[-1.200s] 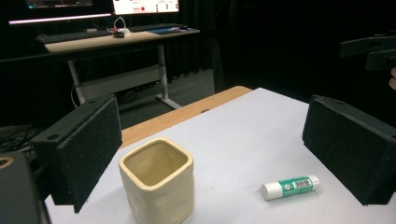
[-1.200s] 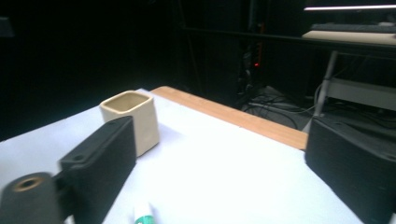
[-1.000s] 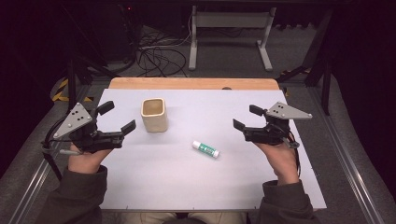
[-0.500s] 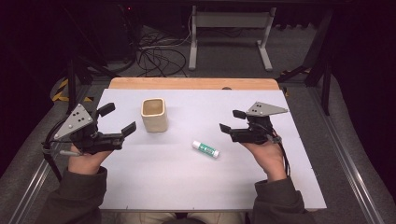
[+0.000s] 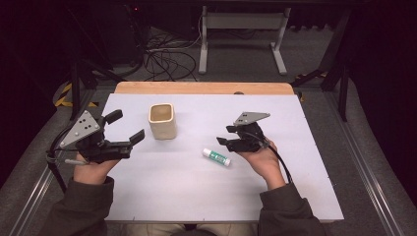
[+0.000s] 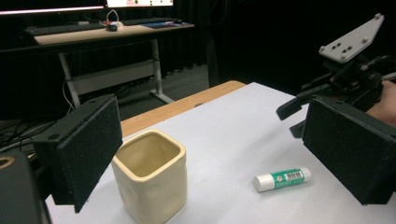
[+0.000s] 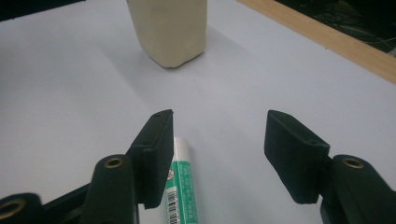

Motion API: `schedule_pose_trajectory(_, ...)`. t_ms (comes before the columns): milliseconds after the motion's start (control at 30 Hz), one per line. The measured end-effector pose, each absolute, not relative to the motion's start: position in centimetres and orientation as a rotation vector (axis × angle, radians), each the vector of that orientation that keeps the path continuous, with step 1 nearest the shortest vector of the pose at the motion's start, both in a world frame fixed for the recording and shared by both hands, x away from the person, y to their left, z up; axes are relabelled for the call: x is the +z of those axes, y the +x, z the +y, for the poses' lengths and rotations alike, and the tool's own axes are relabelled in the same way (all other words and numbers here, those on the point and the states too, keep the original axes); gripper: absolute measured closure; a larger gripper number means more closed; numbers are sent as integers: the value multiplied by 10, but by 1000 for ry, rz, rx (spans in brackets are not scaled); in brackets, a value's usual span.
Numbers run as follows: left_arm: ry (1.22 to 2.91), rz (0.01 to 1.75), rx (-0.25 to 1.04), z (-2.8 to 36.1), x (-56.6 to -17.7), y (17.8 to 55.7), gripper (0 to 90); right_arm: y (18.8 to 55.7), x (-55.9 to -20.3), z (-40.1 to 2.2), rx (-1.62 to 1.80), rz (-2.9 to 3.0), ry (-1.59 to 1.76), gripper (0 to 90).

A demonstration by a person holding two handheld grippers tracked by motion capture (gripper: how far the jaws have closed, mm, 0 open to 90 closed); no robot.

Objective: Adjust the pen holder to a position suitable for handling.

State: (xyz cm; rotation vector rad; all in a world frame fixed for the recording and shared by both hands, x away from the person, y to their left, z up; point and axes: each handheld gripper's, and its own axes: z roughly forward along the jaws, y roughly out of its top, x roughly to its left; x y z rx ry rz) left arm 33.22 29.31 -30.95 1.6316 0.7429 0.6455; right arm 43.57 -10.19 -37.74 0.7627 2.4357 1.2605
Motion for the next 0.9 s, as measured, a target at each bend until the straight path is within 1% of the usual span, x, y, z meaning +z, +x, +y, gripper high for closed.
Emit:
schedule_pose_trajectory(167, 1630, 744, 644, 292, -310, 332, 60, 441, -387, -91, 1220, 2483, 769, 469)
schedule_pose_trajectory(900, 1630, 747, 636, 292, -313, 334, 61, 455, -418, -50, 1090, 2635, 733, 503)
